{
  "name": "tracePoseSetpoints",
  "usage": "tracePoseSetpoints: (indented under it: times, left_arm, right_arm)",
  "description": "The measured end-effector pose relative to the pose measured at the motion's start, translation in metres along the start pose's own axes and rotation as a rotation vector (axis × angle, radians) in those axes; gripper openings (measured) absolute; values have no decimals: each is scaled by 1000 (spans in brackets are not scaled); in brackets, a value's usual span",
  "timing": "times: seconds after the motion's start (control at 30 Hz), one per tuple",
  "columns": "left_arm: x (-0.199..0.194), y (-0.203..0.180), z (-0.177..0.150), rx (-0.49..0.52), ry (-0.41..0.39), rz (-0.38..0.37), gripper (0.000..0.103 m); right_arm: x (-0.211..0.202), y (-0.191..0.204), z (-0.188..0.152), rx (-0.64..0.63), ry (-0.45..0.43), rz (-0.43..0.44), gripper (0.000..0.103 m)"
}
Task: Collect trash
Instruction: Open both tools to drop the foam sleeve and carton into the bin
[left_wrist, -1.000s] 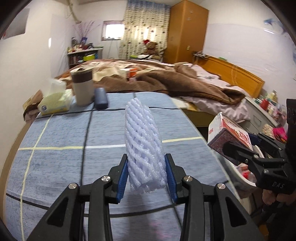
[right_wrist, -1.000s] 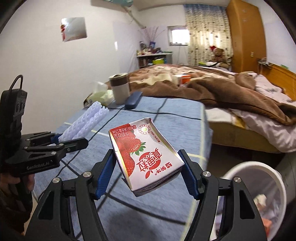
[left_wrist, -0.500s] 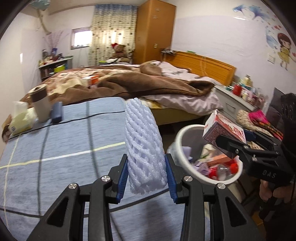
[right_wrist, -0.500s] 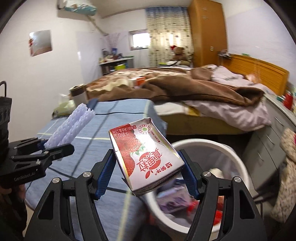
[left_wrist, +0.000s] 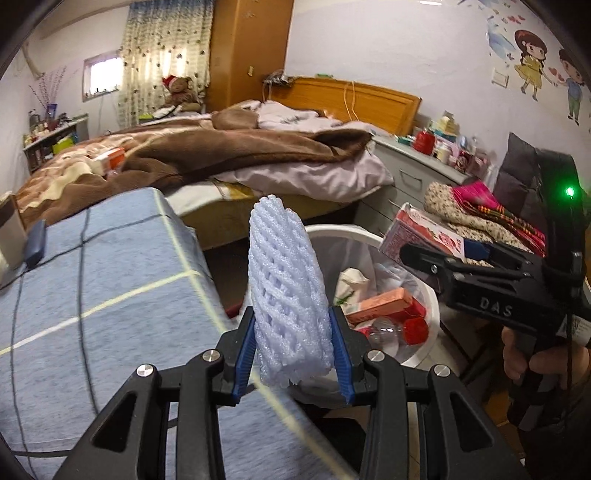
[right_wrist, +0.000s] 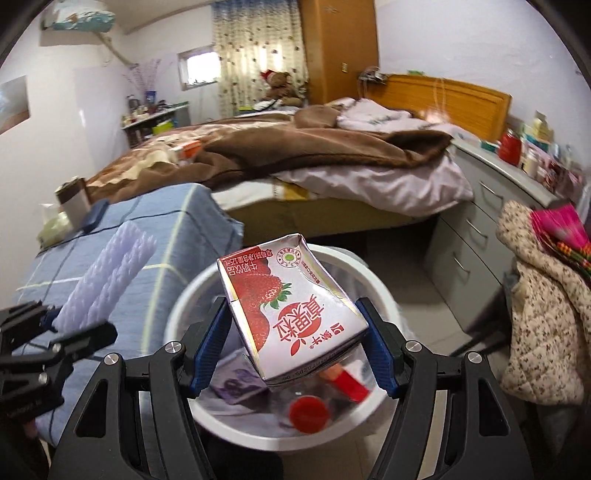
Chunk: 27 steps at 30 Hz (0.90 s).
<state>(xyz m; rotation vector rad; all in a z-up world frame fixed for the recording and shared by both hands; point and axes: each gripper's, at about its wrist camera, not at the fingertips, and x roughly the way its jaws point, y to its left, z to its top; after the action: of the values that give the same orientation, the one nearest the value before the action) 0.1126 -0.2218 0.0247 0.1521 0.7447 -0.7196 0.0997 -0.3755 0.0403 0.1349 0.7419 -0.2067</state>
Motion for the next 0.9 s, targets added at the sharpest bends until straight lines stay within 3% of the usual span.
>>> tracePoseSetpoints:
  times: [0.43,0.53,0.67,0.9]
  left_arm:
    - [34,-31,1,39,53,-30,40]
    - [36,-32,1,41,58,-28,45]
    - [34,-30,2,21,41,-41,64]
    - [28,-26,0,7,32,-23,66]
  right_arm:
    - [17,-21,-2,9,59,-53,71]
    - [19,-21,-2,10,65,-56,71]
    - [20,-20,-2,10,62,-67,72]
    - [9,-21,-3,33,28,-64,74]
